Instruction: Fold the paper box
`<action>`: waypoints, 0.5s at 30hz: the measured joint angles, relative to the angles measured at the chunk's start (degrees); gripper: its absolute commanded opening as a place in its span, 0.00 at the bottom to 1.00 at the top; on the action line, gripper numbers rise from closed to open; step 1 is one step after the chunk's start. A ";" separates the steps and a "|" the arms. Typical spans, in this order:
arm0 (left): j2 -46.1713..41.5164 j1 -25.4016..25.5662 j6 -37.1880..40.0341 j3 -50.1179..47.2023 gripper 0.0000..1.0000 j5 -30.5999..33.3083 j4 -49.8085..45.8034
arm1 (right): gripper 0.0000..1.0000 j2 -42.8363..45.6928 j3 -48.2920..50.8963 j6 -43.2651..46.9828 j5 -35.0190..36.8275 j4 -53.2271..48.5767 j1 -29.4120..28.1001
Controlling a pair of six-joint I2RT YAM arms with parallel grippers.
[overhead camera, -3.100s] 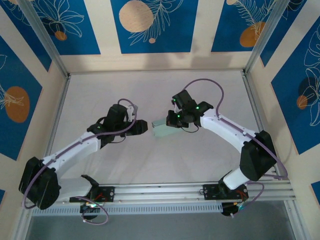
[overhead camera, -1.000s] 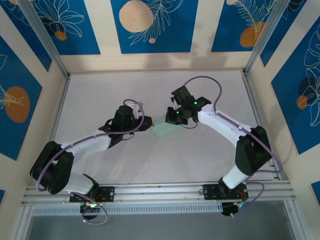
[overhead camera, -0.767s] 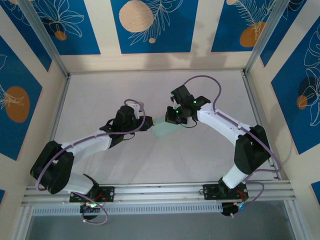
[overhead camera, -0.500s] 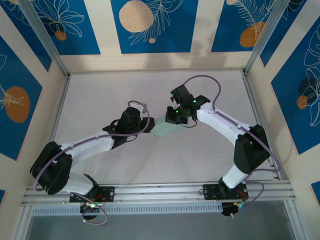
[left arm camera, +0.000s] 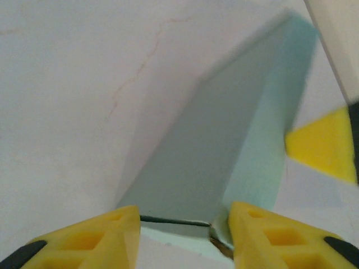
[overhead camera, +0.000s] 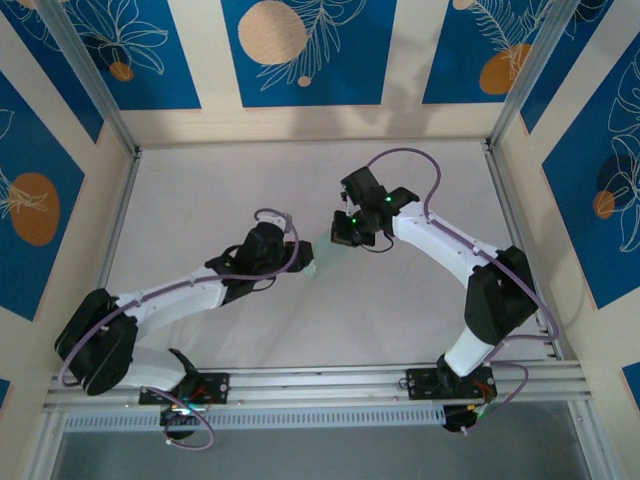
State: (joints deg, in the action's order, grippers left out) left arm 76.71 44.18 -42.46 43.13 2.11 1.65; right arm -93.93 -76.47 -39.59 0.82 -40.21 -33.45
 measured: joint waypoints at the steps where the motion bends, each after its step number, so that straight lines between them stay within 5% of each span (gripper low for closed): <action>1: -0.96 -0.02 -0.09 0.00 0.48 -0.96 -1.66 | 0.00 0.00 -0.02 -0.20 -0.46 0.26 -0.04; 15: -6.05 -10.62 -2.62 -0.02 0.51 -14.03 -12.94 | 0.08 -2.47 -1.22 -2.43 -1.79 -0.79 0.55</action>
State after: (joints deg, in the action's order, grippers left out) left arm 70.65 33.56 -45.08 43.11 -11.92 -11.29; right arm -96.40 -77.69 -42.02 -0.97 -40.99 -32.91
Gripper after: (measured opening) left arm 0.500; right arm 0.071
